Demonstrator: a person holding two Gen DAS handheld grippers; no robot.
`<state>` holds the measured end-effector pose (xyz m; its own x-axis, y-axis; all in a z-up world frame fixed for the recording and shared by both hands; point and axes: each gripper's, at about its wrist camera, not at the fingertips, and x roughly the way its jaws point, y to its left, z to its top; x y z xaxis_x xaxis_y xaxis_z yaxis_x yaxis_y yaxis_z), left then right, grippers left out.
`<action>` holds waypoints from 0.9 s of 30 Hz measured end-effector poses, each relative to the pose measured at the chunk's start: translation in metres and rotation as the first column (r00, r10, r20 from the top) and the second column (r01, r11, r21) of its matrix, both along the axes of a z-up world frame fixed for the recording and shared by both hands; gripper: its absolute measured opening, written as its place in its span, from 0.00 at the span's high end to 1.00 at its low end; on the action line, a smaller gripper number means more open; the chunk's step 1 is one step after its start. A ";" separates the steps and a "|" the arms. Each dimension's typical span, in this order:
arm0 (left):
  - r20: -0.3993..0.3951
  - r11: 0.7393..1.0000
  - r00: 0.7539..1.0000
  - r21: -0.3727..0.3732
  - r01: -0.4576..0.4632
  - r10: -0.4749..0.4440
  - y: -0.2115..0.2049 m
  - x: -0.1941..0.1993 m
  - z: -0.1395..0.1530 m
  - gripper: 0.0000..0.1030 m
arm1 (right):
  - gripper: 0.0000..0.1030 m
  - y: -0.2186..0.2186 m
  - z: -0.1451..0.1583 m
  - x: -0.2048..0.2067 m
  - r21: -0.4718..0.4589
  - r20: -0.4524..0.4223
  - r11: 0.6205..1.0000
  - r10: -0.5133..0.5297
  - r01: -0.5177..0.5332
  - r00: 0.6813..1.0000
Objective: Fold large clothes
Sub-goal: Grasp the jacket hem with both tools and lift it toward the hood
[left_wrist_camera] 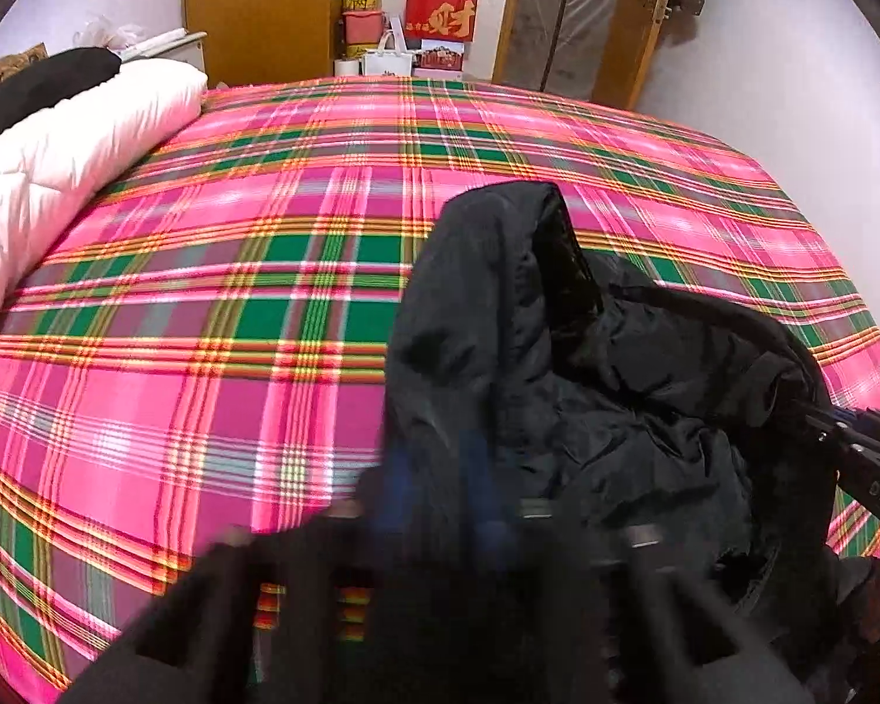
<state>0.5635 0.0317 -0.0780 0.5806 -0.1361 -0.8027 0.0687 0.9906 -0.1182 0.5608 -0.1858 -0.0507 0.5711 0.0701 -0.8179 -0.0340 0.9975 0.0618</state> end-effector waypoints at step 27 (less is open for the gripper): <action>-0.015 0.960 0.985 -0.221 -0.171 0.171 0.083 -0.321 0.034 0.94 | 0.89 -0.005 0.002 -0.290 0.281 -0.071 0.957 -0.056 0.073 0.996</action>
